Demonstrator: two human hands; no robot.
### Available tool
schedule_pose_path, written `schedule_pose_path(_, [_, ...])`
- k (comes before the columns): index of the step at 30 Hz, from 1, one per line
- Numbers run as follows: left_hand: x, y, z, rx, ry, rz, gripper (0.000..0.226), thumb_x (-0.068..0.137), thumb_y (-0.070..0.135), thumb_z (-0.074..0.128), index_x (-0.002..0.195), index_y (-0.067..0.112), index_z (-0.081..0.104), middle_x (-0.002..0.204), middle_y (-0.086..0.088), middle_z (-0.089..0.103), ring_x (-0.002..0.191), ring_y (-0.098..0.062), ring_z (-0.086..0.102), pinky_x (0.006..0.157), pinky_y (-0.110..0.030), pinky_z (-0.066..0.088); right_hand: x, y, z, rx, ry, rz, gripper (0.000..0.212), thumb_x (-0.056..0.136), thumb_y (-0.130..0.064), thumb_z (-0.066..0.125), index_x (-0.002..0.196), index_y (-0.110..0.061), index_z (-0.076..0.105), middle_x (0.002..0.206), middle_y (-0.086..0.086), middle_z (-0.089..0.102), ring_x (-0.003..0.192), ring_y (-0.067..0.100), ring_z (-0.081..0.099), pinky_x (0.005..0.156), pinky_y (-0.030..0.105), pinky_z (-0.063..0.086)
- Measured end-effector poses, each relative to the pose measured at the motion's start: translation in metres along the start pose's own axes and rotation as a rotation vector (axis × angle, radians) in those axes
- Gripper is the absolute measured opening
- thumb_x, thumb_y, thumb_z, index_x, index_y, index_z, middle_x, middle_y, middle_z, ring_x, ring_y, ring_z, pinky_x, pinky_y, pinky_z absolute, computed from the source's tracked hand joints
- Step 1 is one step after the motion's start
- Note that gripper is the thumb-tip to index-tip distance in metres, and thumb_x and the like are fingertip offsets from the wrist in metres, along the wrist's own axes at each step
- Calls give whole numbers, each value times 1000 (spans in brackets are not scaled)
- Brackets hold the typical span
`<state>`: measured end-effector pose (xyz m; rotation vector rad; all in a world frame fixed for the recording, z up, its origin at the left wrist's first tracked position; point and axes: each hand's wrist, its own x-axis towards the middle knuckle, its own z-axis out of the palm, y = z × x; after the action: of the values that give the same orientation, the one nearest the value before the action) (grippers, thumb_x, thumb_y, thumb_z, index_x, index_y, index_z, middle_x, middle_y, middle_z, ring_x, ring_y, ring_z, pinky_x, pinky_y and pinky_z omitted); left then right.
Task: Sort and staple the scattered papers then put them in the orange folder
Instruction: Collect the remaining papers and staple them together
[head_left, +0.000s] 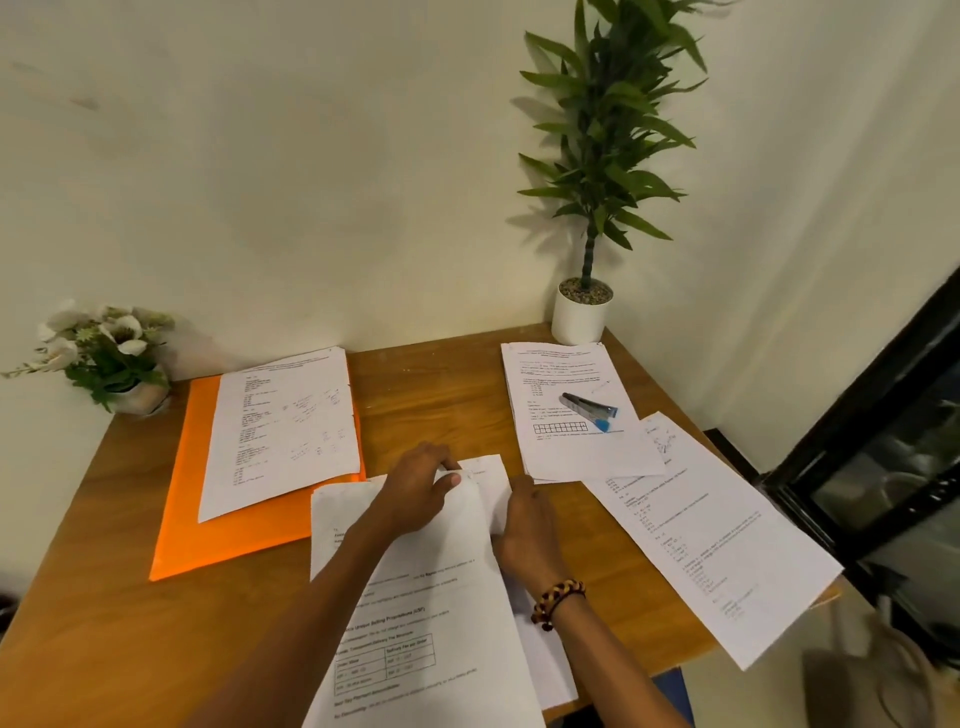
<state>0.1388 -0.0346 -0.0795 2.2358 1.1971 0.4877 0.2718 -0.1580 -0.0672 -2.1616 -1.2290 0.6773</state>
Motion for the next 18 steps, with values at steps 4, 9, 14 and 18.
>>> schedule_pose_path(4, [4,0,3,1,-48,-13,7,99,32,60,102,26,58,112,-1,65,97,-14,56,86,-26,49,1,4,-1,19,35,-22,88,82,-21,84,150,-25,28,150,5,32,138,27,39,112,39,41])
schedule_pose_path(9, [2,5,-2,-40,-32,84,8,97,33,63,92,30,58,98,10,61,91,-13,57,85,-30,50,6,13,-2,222,41,11,56,77,-39,85,119,-28,49,123,-2,53,110,17,55,92,37,57])
schedule_pose_path(14, [-6,4,-1,-66,-38,149,16,89,53,56,89,37,60,99,20,58,96,-11,56,91,-39,49,21,13,-15,364,50,28,18,91,-23,74,92,-13,60,88,4,66,82,19,63,72,28,53])
schedule_pose_path(18, [-9,6,-1,-156,-9,170,17,92,45,59,93,29,63,103,12,64,96,-11,59,86,-29,52,19,11,-19,469,-39,4,9,94,-14,70,96,-15,61,92,5,69,87,18,65,74,22,52])
